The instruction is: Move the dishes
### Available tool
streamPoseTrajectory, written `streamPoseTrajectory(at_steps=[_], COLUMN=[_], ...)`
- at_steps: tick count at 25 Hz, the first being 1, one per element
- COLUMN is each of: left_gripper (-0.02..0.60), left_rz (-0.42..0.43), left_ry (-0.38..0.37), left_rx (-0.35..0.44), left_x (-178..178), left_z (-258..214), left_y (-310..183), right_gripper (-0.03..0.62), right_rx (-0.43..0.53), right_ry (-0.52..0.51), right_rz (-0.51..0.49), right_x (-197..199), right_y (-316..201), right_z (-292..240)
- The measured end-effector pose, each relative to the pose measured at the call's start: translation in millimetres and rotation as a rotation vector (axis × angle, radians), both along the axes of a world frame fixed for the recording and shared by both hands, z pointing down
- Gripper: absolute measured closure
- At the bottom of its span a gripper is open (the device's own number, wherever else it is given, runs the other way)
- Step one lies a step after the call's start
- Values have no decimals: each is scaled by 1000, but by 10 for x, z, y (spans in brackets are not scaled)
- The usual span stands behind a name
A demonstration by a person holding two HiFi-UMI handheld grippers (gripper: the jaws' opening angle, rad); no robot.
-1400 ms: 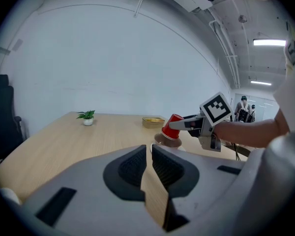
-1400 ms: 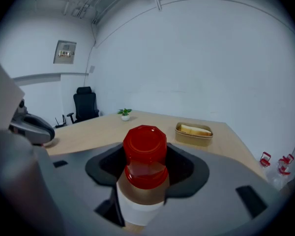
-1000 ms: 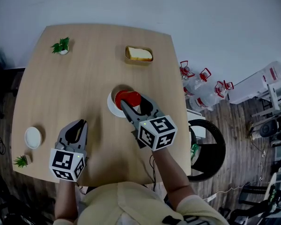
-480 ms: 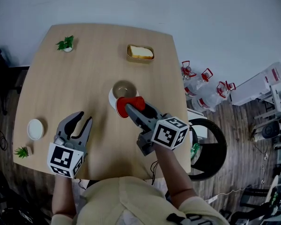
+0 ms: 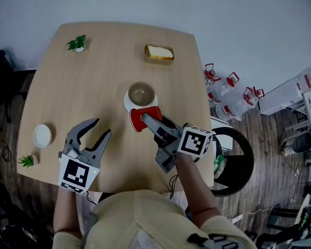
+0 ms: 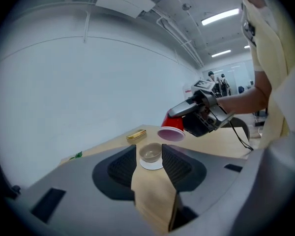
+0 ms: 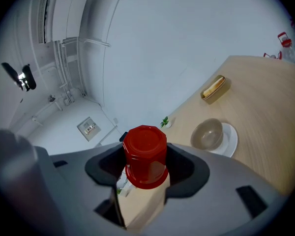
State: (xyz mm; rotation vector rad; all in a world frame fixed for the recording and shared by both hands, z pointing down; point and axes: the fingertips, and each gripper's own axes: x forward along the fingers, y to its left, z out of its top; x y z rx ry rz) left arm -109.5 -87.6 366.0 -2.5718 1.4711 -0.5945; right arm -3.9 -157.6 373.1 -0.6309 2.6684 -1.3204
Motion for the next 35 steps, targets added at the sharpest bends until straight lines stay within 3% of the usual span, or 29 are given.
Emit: streamPoseTrajectory(at_steps=[8, 14, 29, 35], left_gripper=[423, 423, 428, 489], left_rz=[99, 184, 329, 351], left_ry=[-199, -382, -482, -492], left_rx=[13, 94, 195, 237], left_x=[182, 361, 536, 548], left_z=[115, 129, 269, 226], left_y=[63, 18, -52, -48], right_gripper=[341, 341, 333, 333], right_rx=[-46, -71, -111, -130], right_ry=[-26, -47, -79, -101], right_rz=[-39, -71, -129, -144], right_x=[-44, -102, -206, -243], right_y=[143, 206, 363, 396], right_z=[53, 50, 84, 99])
